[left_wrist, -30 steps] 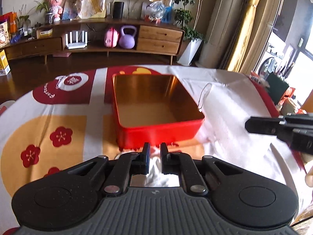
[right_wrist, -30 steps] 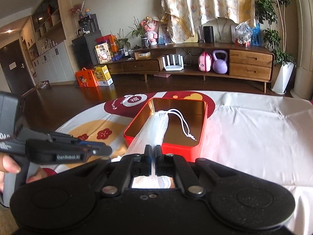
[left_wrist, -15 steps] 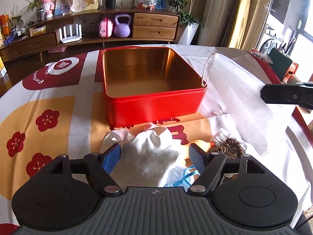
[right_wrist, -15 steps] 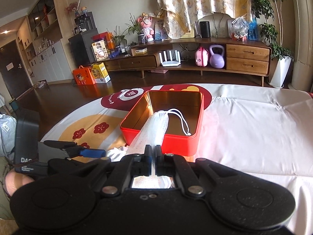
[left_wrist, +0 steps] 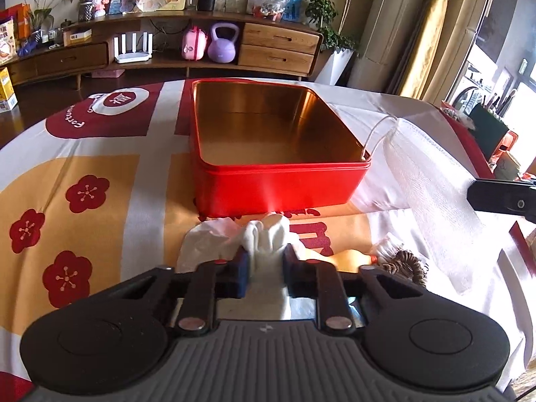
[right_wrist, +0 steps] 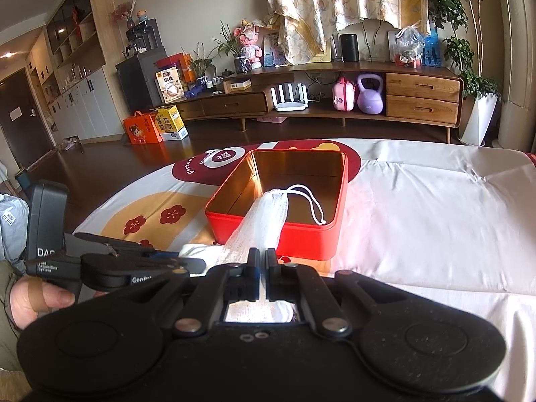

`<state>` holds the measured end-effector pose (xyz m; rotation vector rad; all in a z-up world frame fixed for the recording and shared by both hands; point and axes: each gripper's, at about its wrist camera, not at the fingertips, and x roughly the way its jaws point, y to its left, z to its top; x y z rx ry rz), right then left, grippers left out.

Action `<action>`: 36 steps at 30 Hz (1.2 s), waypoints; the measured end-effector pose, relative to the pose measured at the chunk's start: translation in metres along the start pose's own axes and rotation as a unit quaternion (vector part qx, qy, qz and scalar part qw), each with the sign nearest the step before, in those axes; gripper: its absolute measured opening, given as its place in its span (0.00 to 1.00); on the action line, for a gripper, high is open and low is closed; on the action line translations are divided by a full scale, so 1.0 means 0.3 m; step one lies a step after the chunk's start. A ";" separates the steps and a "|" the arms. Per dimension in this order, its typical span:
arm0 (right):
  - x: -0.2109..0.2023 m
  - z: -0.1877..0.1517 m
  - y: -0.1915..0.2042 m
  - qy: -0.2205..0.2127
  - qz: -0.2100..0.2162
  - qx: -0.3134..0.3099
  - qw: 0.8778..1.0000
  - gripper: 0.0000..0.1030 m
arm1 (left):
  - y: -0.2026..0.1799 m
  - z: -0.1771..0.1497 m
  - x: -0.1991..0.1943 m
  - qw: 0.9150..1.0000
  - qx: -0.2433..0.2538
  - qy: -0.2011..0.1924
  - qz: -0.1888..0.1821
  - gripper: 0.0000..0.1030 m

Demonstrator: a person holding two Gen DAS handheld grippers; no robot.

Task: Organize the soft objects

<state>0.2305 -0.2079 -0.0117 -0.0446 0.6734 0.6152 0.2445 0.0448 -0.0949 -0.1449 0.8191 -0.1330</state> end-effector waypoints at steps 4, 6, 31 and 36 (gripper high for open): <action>-0.005 0.007 0.005 -0.002 0.000 -0.001 1.000 0.03 | 0.008 0.016 -0.030 1.000 -0.003 -0.009 0.005 0.10; -0.012 0.010 0.007 -0.004 0.000 -0.002 1.000 0.03 | 0.010 0.031 -0.056 1.000 -0.001 -0.015 0.005 0.10; 0.202 0.243 -0.064 -0.002 -0.006 -0.017 1.000 0.03 | -0.049 0.495 -0.056 0.996 0.000 -0.091 -0.013 0.10; 0.322 0.243 -0.093 0.018 -0.021 -0.019 0.999 0.03 | -0.032 0.510 0.080 0.998 -0.010 -0.065 -0.007 0.10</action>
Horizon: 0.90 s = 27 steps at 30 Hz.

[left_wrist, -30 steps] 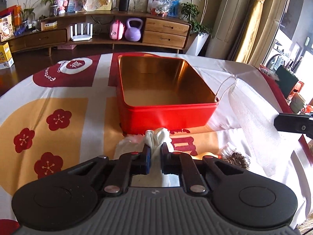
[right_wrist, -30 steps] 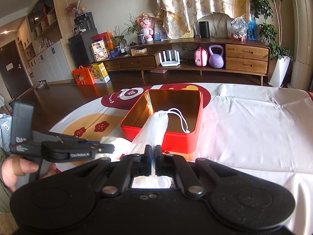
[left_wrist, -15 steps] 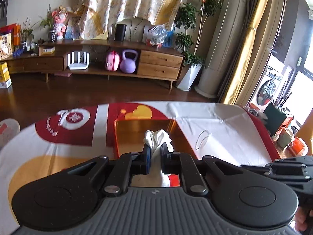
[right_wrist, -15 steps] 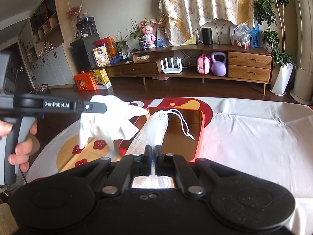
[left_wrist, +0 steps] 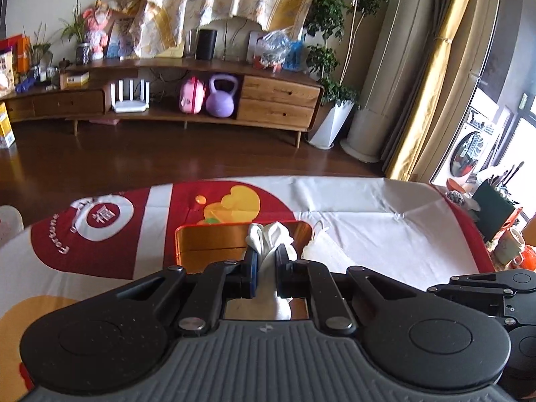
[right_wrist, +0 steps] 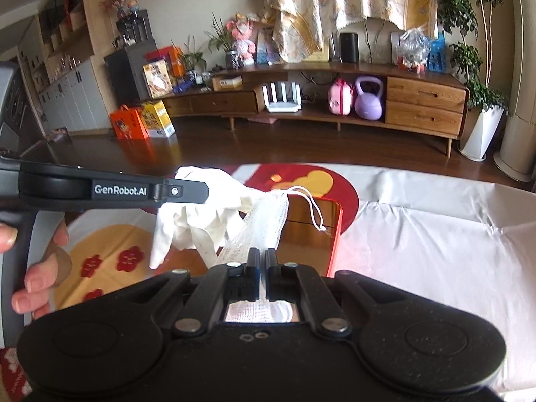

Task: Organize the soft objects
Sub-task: 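Lower the white cloth into the tin and open the left gripper while the right releases the mesh bag inside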

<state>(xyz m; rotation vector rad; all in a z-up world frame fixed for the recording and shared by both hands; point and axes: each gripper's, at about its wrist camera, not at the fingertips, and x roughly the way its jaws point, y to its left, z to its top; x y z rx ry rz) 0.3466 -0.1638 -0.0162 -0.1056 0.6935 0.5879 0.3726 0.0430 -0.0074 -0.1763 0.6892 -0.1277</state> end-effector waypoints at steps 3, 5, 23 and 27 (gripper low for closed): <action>0.061 -0.009 -0.012 0.011 -0.009 -0.001 1.000 0.03 | 0.012 -0.016 0.073 1.000 0.000 0.014 0.006 0.10; 0.093 -0.019 -0.015 0.019 -0.014 -0.004 1.000 0.03 | 0.019 -0.027 0.117 1.000 0.002 0.020 0.010 0.10; 0.245 -0.075 -0.006 0.075 -0.027 -0.019 0.997 0.11 | 0.039 -0.111 0.346 0.994 0.012 0.108 0.016 0.10; 0.232 -0.074 -0.008 0.072 -0.029 -0.014 0.997 0.20 | 0.042 -0.123 0.356 0.993 0.011 0.117 0.021 0.10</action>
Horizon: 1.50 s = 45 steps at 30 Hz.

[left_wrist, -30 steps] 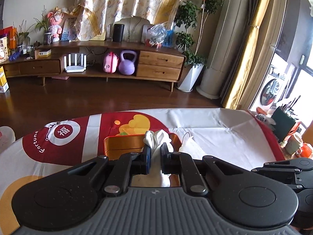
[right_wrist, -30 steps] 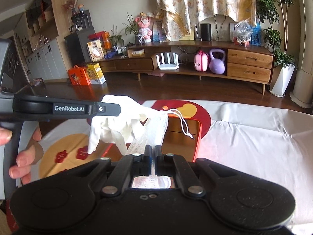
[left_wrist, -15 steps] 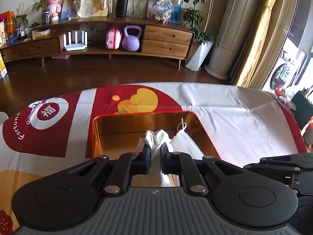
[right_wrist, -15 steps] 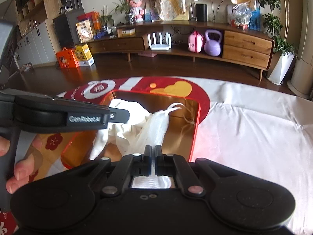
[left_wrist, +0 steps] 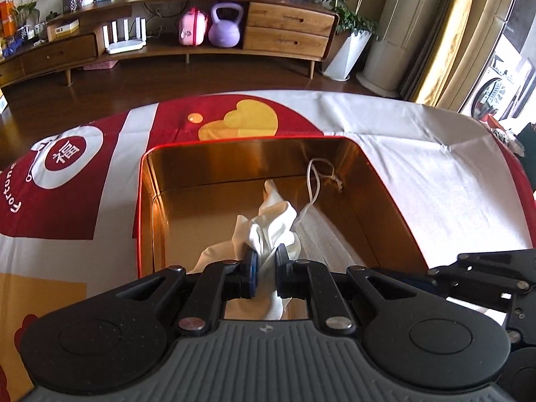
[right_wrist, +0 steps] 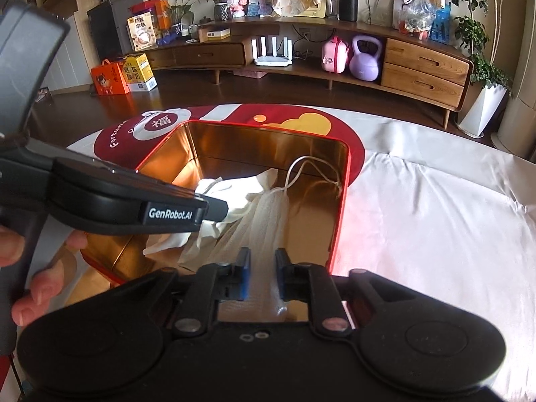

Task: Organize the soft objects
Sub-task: 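Lower the white cloth into the tin and open the left gripper while the right releases the mesh bag inside, then move both open grippers back from the tin to the pile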

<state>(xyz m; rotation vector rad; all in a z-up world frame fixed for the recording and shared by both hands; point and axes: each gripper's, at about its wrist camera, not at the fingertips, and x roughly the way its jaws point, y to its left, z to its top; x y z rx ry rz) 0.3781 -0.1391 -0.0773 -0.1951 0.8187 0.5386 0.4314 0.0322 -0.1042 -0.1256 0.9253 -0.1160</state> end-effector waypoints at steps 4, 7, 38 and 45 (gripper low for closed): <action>-0.021 0.004 -0.015 -0.007 0.005 0.011 1.000 0.30 | -0.001 -0.001 -0.015 1.000 -0.002 0.003 0.005 0.11; -0.041 0.004 -0.024 -0.016 0.007 0.020 1.000 0.33 | -0.003 -0.001 -0.033 1.000 -0.001 -0.003 -0.004 0.13; -0.479 -0.071 0.028 -0.096 0.009 0.044 0.994 0.63 | -0.093 -0.149 -0.488 0.995 0.028 -0.095 0.017 0.61; -0.554 -0.113 0.061 -0.108 0.013 0.040 0.993 0.74 | -0.113 -0.225 -0.590 0.993 0.028 -0.111 0.009 0.61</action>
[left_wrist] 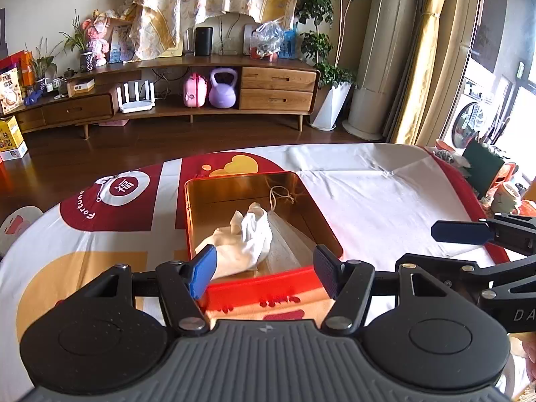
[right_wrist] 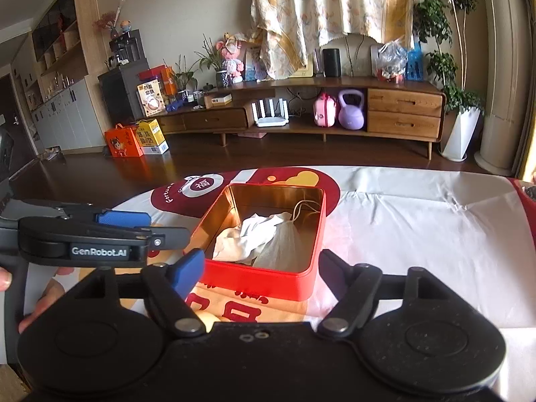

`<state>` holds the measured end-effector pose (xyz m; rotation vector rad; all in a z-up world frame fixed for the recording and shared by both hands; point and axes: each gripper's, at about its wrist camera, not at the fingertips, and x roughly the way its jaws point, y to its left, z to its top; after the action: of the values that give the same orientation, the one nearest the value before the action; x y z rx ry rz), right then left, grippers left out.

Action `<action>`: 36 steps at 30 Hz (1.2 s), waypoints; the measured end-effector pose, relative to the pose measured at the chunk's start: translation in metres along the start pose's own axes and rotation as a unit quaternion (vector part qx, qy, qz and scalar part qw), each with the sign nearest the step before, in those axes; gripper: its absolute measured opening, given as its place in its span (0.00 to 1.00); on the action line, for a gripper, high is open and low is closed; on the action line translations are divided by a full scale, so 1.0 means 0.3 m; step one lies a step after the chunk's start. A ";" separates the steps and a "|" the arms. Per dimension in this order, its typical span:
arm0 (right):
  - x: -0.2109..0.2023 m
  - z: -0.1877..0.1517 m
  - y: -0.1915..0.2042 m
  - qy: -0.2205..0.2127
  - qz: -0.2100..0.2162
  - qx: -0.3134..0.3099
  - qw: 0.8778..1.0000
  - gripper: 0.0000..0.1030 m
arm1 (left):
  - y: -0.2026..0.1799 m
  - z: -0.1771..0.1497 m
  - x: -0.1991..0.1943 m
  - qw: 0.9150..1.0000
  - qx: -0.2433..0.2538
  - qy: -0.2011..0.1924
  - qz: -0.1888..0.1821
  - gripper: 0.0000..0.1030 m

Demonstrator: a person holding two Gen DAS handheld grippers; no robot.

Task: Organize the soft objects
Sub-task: 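Move both open grippers back from the tin to the pile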

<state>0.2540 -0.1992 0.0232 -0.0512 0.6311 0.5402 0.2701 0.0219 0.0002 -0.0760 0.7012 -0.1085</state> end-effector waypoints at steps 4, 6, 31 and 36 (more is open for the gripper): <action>-0.032 -0.029 0.018 -0.003 0.003 0.002 1.000 0.79 | -0.006 -0.031 -0.051 1.000 -0.004 -0.006 -0.001 0.61; -0.049 -0.046 0.028 -0.005 0.005 0.003 1.000 0.80 | -0.008 -0.049 -0.078 1.000 -0.006 -0.009 -0.002 0.65; -0.192 -0.353 0.165 -0.014 0.027 0.000 1.000 1.00 | 0.019 -0.341 -0.243 0.998 -0.051 -0.034 0.017 0.82; -0.169 -0.437 0.209 0.005 0.028 -0.011 1.000 1.00 | 0.022 -0.402 -0.217 0.998 -0.061 -0.017 0.022 0.82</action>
<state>0.1170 -0.1958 -0.0469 -0.0564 0.6375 0.6012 0.1433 0.0327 -0.0508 -0.1792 0.6741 -0.0210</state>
